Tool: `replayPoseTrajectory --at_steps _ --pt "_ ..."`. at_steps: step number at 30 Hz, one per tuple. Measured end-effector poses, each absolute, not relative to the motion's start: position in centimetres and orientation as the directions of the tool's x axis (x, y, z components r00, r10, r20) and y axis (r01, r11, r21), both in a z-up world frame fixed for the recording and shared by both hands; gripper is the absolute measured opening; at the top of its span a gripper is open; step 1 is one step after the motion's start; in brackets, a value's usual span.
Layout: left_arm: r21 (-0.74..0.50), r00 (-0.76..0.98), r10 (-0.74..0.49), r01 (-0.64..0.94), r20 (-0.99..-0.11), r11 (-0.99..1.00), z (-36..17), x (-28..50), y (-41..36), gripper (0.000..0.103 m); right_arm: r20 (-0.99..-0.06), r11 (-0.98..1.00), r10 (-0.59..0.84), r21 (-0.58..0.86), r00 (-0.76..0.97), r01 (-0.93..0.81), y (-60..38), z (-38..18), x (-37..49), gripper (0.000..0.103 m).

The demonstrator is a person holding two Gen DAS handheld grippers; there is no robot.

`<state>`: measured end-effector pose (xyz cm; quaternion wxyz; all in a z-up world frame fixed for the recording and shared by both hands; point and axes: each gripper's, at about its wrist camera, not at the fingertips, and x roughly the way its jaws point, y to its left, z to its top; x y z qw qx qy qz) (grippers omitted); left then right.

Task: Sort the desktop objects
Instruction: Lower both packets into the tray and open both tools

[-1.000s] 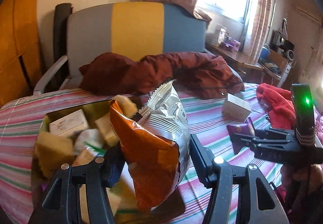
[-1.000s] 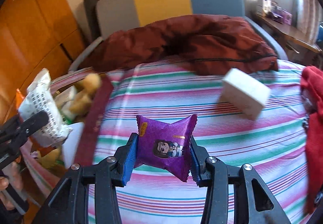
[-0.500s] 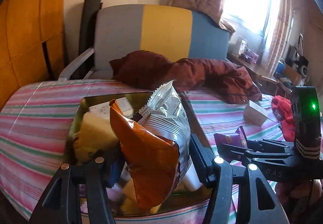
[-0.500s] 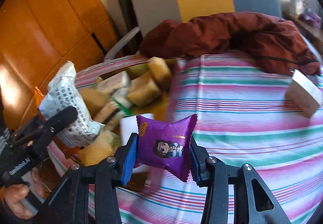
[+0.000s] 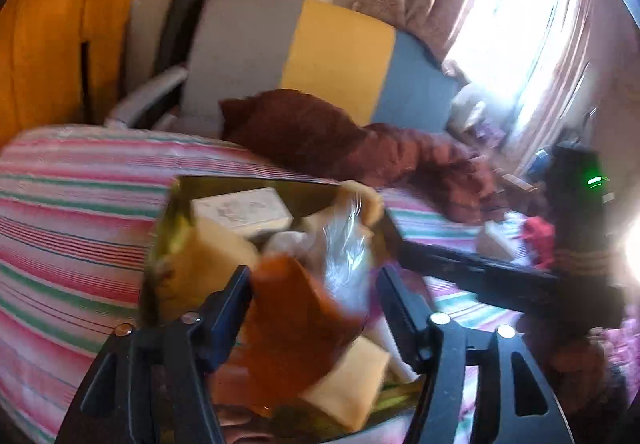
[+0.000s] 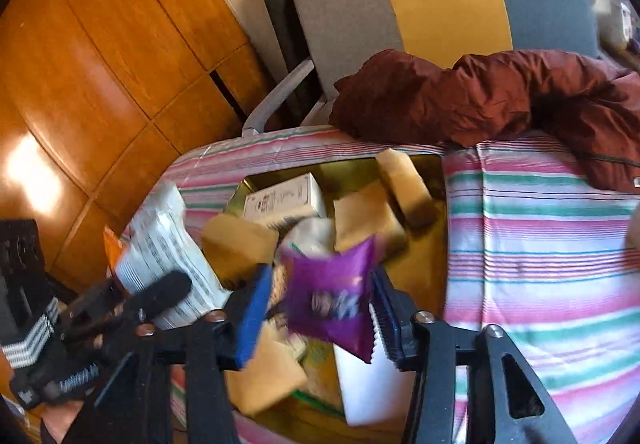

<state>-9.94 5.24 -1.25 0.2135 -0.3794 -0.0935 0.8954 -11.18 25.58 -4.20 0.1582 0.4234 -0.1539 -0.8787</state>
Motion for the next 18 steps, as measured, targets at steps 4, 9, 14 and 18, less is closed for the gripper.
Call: replayPoseTrajectory --at_steps 4,9,14,18 --pt "-0.301 -0.663 0.416 -0.288 -0.623 -0.909 -1.1 -9.8 4.6 0.082 -0.711 -0.906 -0.402 0.402 -0.577 0.136 25.7 -4.9 -11.2 0.069" --pt "-0.228 -0.679 0.334 -0.244 -0.654 -0.943 -2.3 -9.4 4.9 0.081 -0.737 -0.918 -0.371 0.382 -0.565 0.105 27.1 -6.1 -9.8 0.069" --pt "-0.288 -0.709 0.327 -0.180 -0.625 -0.941 -2.5 -8.7 2.8 0.081 -0.750 -0.931 -0.331 0.360 -0.573 0.067 29.1 -6.6 -7.7 0.071" --pt "-0.300 -0.729 0.315 -0.156 -0.607 -0.941 -1.7 -8.3 1.8 0.082 -0.761 -0.940 -0.299 0.339 -0.576 0.039 30.8 -6.9 -6.3 0.073"
